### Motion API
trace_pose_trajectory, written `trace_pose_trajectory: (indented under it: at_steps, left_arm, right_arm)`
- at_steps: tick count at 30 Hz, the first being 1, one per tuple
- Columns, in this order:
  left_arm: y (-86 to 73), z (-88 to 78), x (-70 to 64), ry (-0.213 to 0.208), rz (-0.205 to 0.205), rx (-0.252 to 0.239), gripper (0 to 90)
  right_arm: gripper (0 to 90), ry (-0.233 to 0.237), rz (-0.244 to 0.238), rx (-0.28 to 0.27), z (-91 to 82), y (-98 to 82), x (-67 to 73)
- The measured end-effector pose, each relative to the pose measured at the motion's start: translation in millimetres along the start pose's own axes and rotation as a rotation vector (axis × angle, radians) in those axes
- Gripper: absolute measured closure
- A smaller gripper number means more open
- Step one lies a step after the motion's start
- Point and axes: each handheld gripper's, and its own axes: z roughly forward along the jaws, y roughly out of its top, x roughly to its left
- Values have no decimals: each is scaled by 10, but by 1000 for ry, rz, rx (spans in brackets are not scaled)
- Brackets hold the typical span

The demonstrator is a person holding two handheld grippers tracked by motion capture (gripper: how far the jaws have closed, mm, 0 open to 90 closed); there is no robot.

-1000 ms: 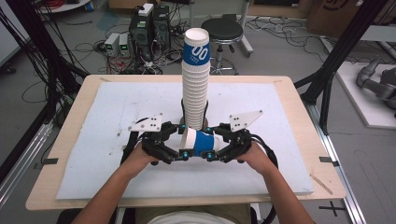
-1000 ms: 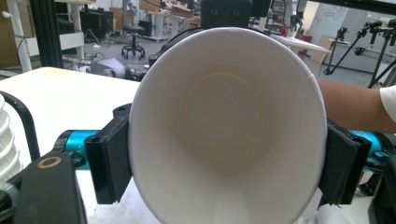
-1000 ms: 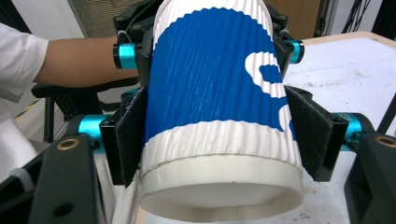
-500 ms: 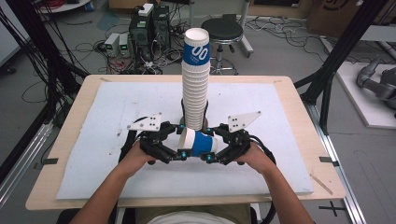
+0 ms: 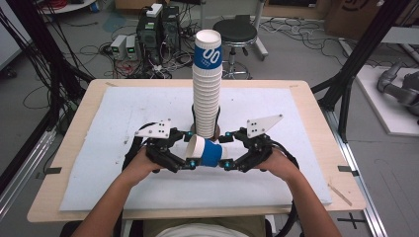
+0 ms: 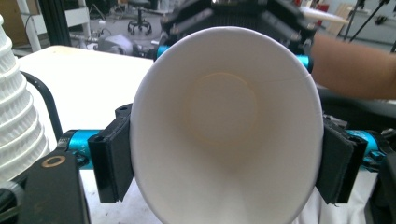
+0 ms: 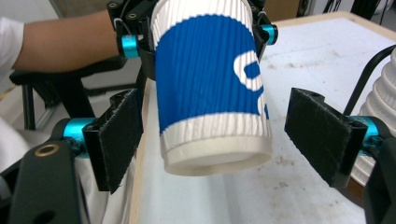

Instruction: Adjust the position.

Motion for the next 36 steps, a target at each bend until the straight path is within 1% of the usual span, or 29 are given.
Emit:
trace_pose_trajectory:
  at_steps: [1,2,3,5,6,10,12,14,19,20,22,23,24,25,28,31,36]
  left_arm:
    - [6,-3,-3,5,3,11,212]
    - [15,-7,-1,9,9,19,212]
    - [17,-7,-5,11,5,17,212]
    - [24,-14,-7,12,6,28,212]
    - [24,-13,-8,13,4,30,212]
    - [22,-3,-11,16,5,50,211]
    - [23,6,-17,15,1,55,211]
    - [33,10,-22,20,12,71,211]
    - [44,30,-39,15,23,98,210]
    - [49,35,-44,16,24,106,210]
    - [54,45,-53,17,29,121,210]
    - [55,51,-60,15,23,122,210]
    - [58,57,-60,11,30,130,210]
    - [53,68,-65,8,27,131,210]
    - [48,95,-73,3,35,159,210]
    - [44,110,-80,-5,38,175,209]
    - [44,125,-88,-13,40,192,208]
  right_arm:
    - [197,-7,-15,16,-10,28,3]
    - [197,-8,-18,36,-23,60,15]
    - [197,-10,-36,52,-32,96,14]
    - [197,-12,-54,75,-43,145,15]
    - [197,-8,-51,79,-41,171,20]
    - [197,-5,-72,115,-19,239,2]
    - [197,2,-73,136,3,258,-2]
    - [197,10,-82,169,44,274,-8]
    - [197,32,-94,244,153,287,-21]
    - [197,35,-100,252,177,287,-30]
    - [197,50,-97,272,216,287,-30]
    - [197,52,-97,284,241,286,-30]
    - [197,55,-103,289,258,283,-35]
    - [197,61,-98,304,278,281,-30]
    - [197,80,-105,336,345,274,-28]
    - [197,89,-113,369,399,269,-25]
    - [198,106,-120,406,471,239,-32]
